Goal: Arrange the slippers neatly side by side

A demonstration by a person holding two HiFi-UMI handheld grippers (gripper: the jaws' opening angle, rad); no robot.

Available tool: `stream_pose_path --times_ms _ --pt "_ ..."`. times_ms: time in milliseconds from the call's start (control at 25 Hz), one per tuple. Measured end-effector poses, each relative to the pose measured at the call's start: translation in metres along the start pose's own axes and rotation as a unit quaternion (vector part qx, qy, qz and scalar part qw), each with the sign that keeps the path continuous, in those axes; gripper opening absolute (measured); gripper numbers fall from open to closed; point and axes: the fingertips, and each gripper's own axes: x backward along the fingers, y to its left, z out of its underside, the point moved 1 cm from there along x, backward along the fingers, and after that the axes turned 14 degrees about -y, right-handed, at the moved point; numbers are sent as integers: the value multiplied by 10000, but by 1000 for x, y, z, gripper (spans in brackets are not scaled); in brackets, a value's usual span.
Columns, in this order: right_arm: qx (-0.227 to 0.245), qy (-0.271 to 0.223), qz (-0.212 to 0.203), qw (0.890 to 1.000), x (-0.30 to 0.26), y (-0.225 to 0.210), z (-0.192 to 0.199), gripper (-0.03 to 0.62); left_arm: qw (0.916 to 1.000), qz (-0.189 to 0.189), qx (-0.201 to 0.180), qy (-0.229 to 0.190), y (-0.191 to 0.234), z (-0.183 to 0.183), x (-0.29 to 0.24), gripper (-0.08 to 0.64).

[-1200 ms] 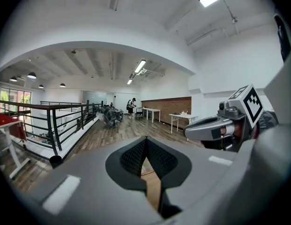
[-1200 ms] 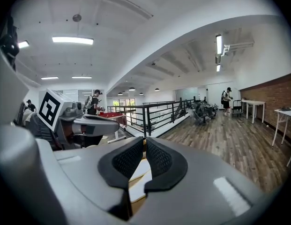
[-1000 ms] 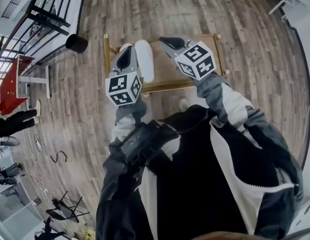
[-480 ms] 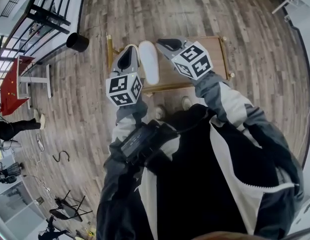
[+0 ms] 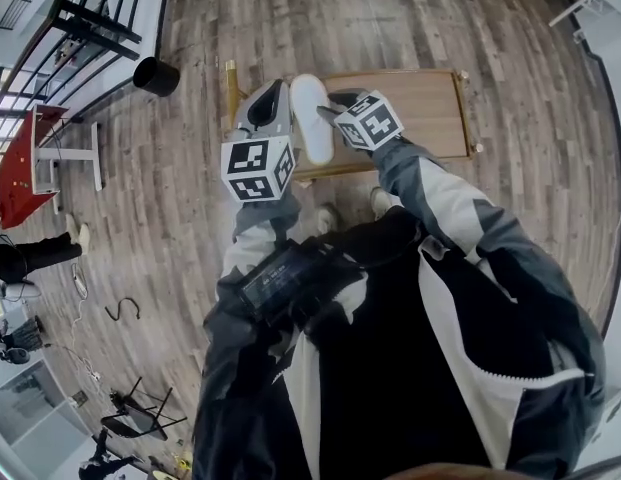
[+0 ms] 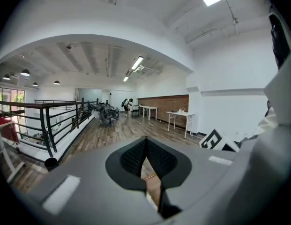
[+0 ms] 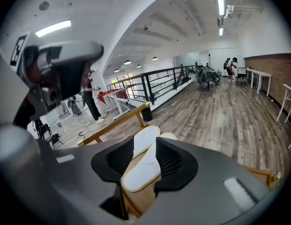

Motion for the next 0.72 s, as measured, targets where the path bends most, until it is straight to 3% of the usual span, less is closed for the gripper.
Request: stream_pose_path --times_ms 440,720 --pt "-500 1358 738 9867 -66 -49 96 204 9993 241 -60 289 14 15 8 5" --pt "-931 1566 715 9807 -89 -47 121 186 9990 151 -112 405 37 18 17 5"
